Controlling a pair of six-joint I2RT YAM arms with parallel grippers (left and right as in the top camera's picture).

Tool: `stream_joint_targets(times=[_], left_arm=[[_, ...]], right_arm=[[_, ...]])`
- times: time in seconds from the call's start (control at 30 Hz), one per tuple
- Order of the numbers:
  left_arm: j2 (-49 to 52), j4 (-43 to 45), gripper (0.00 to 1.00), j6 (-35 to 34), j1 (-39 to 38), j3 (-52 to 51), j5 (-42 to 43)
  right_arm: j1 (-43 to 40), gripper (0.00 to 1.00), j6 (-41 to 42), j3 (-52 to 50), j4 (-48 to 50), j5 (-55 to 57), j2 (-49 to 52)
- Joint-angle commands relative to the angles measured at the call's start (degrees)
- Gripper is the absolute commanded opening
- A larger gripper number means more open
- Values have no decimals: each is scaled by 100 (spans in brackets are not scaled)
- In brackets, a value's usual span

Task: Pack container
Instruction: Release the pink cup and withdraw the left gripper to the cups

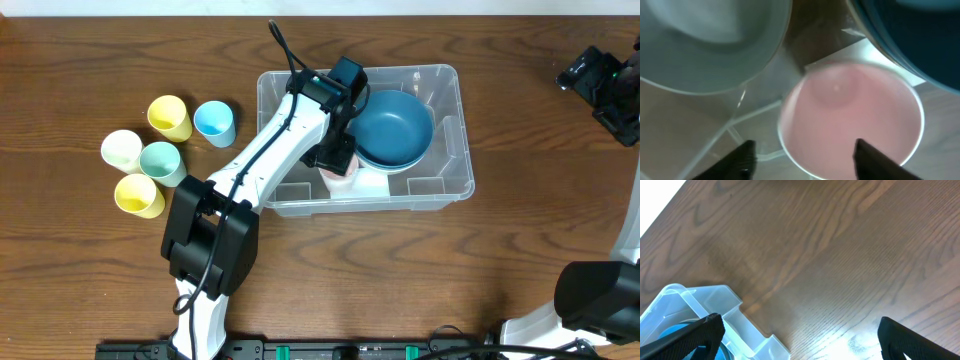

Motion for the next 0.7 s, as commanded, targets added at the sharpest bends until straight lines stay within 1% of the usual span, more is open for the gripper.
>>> stream_joint_targets(times=[0.0, 0.1, 0.33, 0.5, 0.57, 0.63, 0.67], left_arm=[[55, -15, 78, -33, 9, 55, 2], [48, -24, 83, -33, 9, 57, 2], [-260, -575, 84, -33, 149, 431, 2], [-979, -693, 86, -24, 175, 678, 0], [-1322, -654, 89, -9, 186, 710, -13], [-1663, -599, 95, -9, 260, 710, -109], [-1799, -577, 96, -11, 323, 710, -192]], right_arm=[[-22, 99, 61, 66, -9, 31, -98], [-22, 99, 61, 66, -9, 31, -98], [-22, 99, 61, 66, -9, 31, -98], [-22, 99, 61, 66, -9, 31, -98], [-22, 99, 61, 66, -9, 31, -98], [-22, 99, 61, 66, -9, 31, -98], [-22, 99, 61, 66, -9, 28, -98]])
